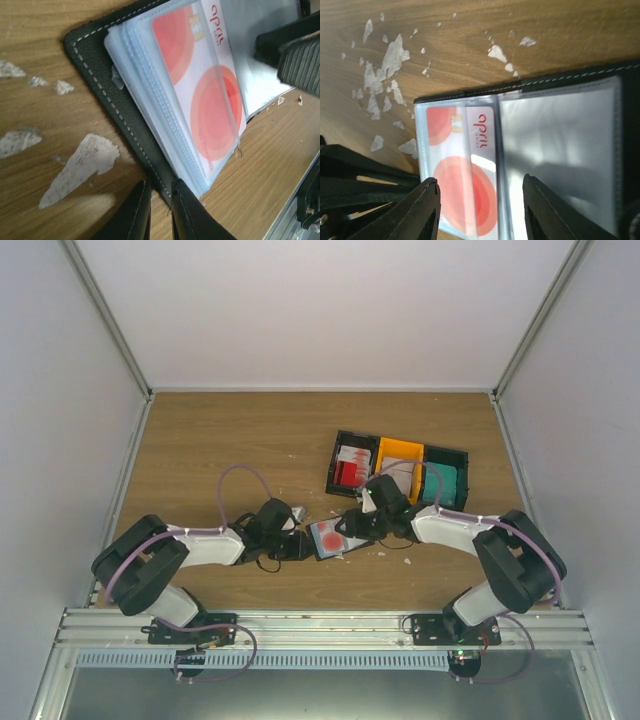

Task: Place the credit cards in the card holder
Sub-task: Insert the credit card into the card holder.

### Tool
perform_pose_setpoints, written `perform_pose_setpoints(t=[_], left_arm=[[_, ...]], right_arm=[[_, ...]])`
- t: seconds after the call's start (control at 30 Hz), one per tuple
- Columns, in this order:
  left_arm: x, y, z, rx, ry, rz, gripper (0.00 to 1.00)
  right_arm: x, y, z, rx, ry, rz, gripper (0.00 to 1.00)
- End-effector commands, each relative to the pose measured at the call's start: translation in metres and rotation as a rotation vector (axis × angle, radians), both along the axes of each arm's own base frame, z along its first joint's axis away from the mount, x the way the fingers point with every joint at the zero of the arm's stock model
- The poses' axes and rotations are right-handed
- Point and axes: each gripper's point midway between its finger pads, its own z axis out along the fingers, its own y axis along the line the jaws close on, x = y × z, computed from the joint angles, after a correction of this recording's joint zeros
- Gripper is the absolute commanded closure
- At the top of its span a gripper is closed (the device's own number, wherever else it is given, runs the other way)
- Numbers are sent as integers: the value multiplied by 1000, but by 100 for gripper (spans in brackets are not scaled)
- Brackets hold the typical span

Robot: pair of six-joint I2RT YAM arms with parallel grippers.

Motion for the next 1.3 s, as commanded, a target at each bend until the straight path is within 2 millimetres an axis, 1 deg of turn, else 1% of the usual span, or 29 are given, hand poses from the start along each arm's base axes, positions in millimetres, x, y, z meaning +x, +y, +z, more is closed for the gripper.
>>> perform_pose_setpoints(t=[0.0,0.1,0.2,0.3,0.37,0.47,0.63,0.77,0.87,1.0,1.07,1.13,1.27], left_arm=[[-5,8,1,47,-3,3,84],[-1,7,9,40,-18,14,83],[2,7,16,46,-33,19,82],[7,4,22,44,-51,15,82],[10,1,22,47,-54,11,83],[14,-1,15,67,-45,13,84],[17,5,-3,136,-16,36,87],[17,7,-9,156,-5,38,88],[17,8,-11,160,-6,36,90],[17,10,-12,172,-7,39,90],[17,11,-12,178,-11,41,90],[19,13,-8,184,-25,49,90],[23,14,4,176,-65,57,88]], right_arm=[[3,-14,0,-152,-57,25,53],[7,-7,0,-174,-72,58,55],[9,-2,-6,-205,-71,85,57],[7,3,-13,-217,-63,105,66],[7,5,-17,-227,-56,113,73],[5,9,-19,-225,-52,123,79],[0,17,-15,-208,-60,155,88],[-4,23,-14,-204,-66,181,93],[-7,29,-15,-197,-67,206,95],[-10,34,-14,-187,-68,223,95],[-6,32,-12,-200,-87,202,93],[0,26,-7,-230,-113,170,87],[8,14,8,-283,-159,124,71]])
